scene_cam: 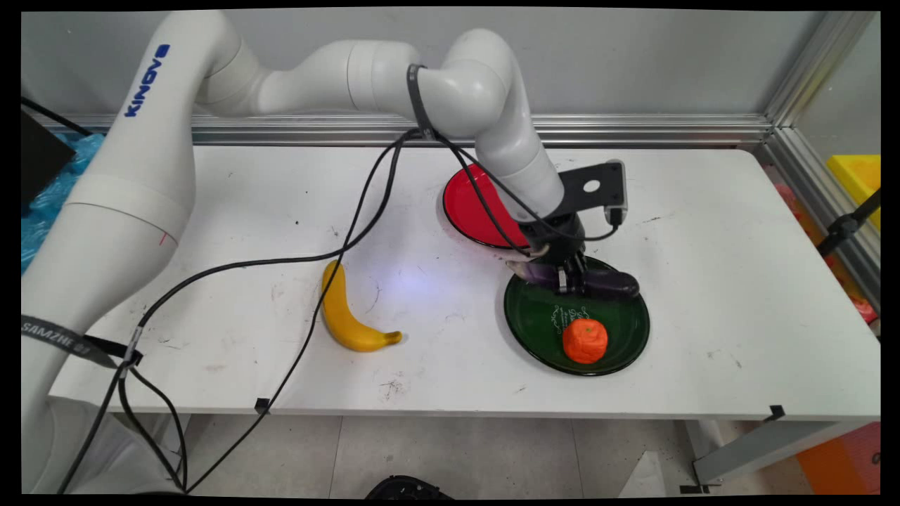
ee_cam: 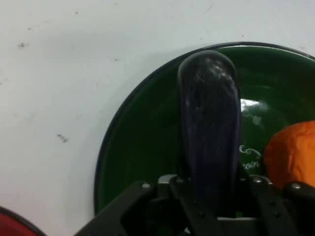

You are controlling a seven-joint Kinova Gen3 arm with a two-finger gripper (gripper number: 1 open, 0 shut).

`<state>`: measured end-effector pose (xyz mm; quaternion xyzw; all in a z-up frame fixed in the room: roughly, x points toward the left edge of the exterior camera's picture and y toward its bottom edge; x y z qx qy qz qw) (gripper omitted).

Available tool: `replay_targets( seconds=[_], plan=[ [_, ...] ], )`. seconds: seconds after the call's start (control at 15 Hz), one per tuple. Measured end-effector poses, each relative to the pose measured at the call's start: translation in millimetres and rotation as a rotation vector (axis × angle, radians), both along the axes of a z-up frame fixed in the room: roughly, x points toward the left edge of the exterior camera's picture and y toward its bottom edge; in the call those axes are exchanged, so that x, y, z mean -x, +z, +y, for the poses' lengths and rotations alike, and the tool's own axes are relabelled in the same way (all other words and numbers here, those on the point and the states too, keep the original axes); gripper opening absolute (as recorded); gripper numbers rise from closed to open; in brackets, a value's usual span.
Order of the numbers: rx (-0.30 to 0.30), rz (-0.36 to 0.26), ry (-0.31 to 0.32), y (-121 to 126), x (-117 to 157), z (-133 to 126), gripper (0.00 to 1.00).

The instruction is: Place the picked object on the green plate

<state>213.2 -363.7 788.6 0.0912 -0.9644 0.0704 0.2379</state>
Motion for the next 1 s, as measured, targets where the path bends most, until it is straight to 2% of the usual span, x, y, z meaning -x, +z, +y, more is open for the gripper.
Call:
replay_targets(
  seconds=[0.73,0.8,1.0],
  plan=[
    [0.001,0.009,0.008,-28,11,9,0.0],
    [0.002,0.011,0.007,-29,11,9,1.0],
    [0.007,0.018,0.004,-31,13,8,1.0]
  ],
)
